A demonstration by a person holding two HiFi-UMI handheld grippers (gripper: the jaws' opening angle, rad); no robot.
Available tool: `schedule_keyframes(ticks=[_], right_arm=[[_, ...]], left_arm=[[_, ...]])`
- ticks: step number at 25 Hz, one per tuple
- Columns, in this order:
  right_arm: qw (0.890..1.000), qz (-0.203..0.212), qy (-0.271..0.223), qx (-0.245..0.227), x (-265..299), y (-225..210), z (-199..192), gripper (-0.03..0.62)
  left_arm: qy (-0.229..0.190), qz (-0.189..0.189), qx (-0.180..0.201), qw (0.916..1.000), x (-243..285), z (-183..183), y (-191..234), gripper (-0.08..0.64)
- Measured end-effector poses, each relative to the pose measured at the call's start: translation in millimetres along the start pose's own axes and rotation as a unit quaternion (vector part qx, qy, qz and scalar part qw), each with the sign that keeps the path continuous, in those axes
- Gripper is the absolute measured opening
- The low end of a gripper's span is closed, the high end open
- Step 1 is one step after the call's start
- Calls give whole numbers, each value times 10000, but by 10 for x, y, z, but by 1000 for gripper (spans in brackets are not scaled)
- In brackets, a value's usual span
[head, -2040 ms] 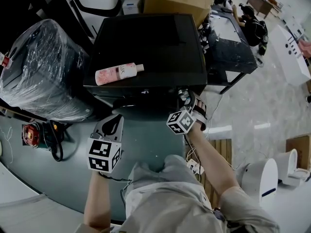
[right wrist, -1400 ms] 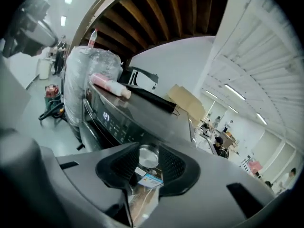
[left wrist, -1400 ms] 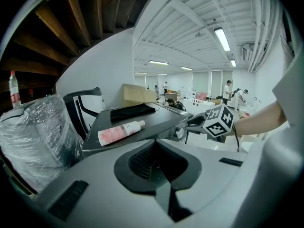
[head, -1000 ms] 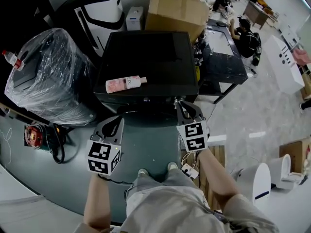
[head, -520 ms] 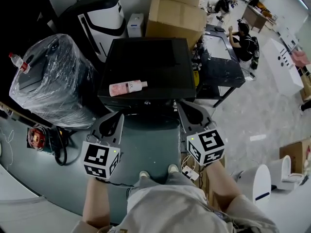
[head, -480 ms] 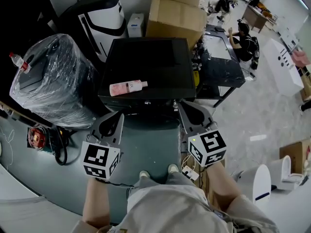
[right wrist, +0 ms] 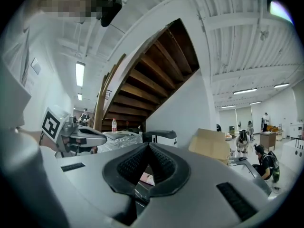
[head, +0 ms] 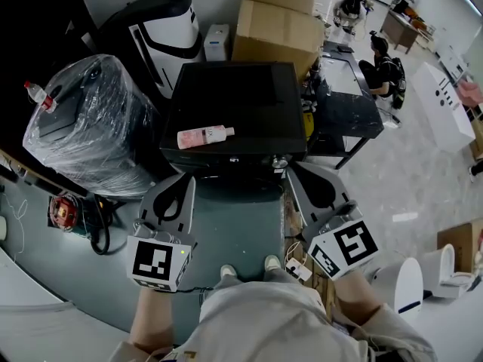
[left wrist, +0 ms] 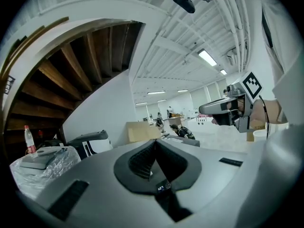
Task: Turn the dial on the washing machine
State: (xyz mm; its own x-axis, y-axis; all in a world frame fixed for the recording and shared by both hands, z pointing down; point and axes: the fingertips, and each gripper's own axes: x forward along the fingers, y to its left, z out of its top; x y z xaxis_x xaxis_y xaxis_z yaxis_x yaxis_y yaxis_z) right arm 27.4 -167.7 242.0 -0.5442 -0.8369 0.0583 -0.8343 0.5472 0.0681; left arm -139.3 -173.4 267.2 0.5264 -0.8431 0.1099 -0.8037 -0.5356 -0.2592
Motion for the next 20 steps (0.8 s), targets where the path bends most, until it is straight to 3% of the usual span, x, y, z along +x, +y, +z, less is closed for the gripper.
schedule_keyframes(ticks=[11,16,20], right_arm=[[9998,108,-143,0,-125,68,135,28],[9983,268,-340,395,-130,75,238,28],[9984,266,-331,383,-149,61,256,28]], left_arm=[[-83,44,138,9999,-169,217,24,21],[10,75,106,9999,-162,181,41,21],[2,63,122,9999,-145,218,34,21]])
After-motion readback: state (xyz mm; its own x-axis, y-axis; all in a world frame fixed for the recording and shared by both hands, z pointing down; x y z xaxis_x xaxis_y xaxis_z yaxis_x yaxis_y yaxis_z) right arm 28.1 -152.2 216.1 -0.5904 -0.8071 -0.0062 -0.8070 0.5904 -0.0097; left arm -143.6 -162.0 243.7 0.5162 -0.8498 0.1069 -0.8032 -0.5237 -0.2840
